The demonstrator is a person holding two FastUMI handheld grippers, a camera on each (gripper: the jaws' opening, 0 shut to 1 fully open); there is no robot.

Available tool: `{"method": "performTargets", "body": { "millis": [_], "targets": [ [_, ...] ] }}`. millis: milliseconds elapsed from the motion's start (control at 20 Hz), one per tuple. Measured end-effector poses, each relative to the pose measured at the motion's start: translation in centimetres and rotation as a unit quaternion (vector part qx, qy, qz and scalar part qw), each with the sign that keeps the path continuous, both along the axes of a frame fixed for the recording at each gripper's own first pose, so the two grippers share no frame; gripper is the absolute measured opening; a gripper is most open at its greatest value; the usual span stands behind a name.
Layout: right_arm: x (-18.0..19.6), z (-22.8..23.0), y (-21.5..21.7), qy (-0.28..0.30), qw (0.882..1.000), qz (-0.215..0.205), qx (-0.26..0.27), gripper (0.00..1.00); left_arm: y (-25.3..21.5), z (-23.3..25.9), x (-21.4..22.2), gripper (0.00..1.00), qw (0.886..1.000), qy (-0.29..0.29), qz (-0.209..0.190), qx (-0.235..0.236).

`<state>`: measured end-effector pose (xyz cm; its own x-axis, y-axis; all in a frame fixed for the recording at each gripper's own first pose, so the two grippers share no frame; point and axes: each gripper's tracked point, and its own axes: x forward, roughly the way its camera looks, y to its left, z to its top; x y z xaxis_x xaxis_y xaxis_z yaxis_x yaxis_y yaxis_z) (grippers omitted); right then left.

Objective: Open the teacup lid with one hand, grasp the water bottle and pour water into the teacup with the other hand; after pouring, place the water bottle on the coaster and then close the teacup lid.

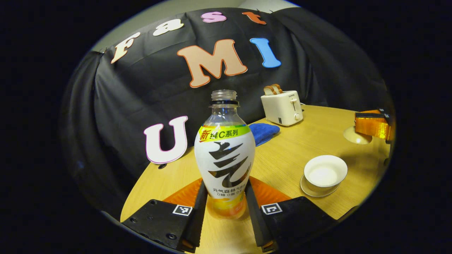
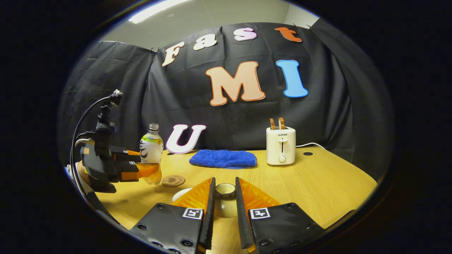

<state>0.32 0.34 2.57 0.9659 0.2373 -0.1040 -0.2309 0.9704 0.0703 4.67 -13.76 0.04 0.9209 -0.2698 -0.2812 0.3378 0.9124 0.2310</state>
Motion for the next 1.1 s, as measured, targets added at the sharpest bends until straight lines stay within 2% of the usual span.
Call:
{"method": "performTargets", "body": {
  "millis": [300, 500, 700, 1100],
  "targets": [
    [-0.1, 0.3, -0.6, -0.003, 1.000, -0.005, -0.001, 0.34, -0.7, -0.3, 1.6, 0.55, 0.997, 0.014, 0.012, -0.078],
    [0.0, 0.6, -1.3, -0.006, 1.000, -0.011, 0.002, 0.34, -1.0, -0.3, 4.9, 0.56, 0.993, 0.012, 0.027, -0.118],
    [0.1, 1.0, -2.3, -0.010, 1.000, -0.020, 0.006, 0.34, 0.4, -1.5, 6.7, 0.56, 0.990, 0.010, 0.057, -0.131],
    [0.5, 0.4, -3.0, -0.003, 1.000, -0.026, 0.009, 0.34, 0.9, -2.6, 8.0, 0.56, 0.984, -0.001, 0.080, -0.162]
  ]
}}
